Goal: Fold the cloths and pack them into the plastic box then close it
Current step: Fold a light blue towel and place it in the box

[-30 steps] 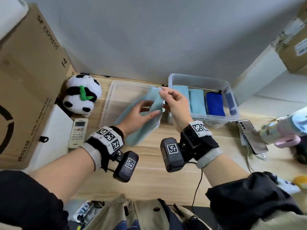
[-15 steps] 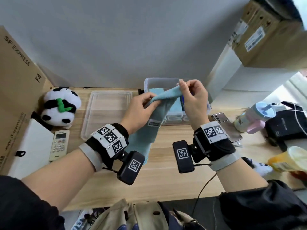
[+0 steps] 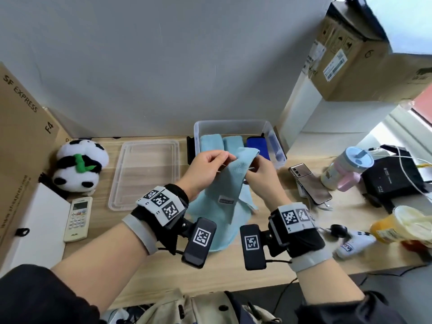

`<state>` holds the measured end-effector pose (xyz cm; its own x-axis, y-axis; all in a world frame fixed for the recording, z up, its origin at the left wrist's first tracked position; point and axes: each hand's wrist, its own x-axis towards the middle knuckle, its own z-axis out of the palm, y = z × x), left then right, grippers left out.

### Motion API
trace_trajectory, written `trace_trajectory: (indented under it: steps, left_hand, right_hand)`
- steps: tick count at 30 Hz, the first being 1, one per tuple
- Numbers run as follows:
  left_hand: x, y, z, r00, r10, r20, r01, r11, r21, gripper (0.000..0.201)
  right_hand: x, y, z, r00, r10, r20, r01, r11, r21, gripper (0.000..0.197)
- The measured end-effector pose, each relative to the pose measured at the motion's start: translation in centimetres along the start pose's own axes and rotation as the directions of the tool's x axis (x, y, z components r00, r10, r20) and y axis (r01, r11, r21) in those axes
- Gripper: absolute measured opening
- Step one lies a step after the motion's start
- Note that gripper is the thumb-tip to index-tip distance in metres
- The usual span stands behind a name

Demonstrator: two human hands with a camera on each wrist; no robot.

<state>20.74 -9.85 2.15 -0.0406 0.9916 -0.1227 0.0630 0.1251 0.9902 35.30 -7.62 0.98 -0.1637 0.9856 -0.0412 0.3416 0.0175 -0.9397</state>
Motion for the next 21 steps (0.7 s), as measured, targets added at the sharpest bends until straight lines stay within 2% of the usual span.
trace_trajectory:
  steps: [4,6,8,10,13,21]
  left_hand:
    - [-0.3,0.5,0.7,1.0,-0.015,0.014,0.016,0.998,-0.067,0.025]
    - [-0.5,0.7,0.9,0.998,-0.043,0.046,0.048,0.991,-0.124,0.027]
    - [-0.8,0.9,1.1,0.992,-0.063,0.111,0.08,0.985,-0.15,0.027]
    - [-1.0,1.0,1.3,0.987,-0.053,0.153,0.063,0.996,-0.063,0.023]
    - [-0.9,1.0,1.5,0.994,-0.013,0.108,0.002,0.994,0.105,0.033]
    - [-0.1,0.3,2.1,1.0,-0.014,-0.013,0.016,0.988,0.156,0.024]
  right_hand:
    - [-0.7,-0.8,0.3,0.997,0.073,0.015,-0.074,0.987,0.146,0.013]
    - [-0.8,-0.8,0.3,1.0,0.029,0.01,-0.03,0.994,0.103,0.011]
    - [-0.8,-0.5,0.2,0.998,-0.015,-0.058,0.018,0.999,0.046,0.008]
    - [-0.7,-0.4,-0.1,0.994,-0.009,-0.107,0.013,0.999,0.037,0.007]
    - [-0.7,-0.3,-0.8,0.998,0.008,-0.059,-0.009,1.0,-0.007,0.023]
    - [-0.7,-0.4,-1.1,0.993,-0.117,-0.001,0.114,0.968,-0.222,0.013]
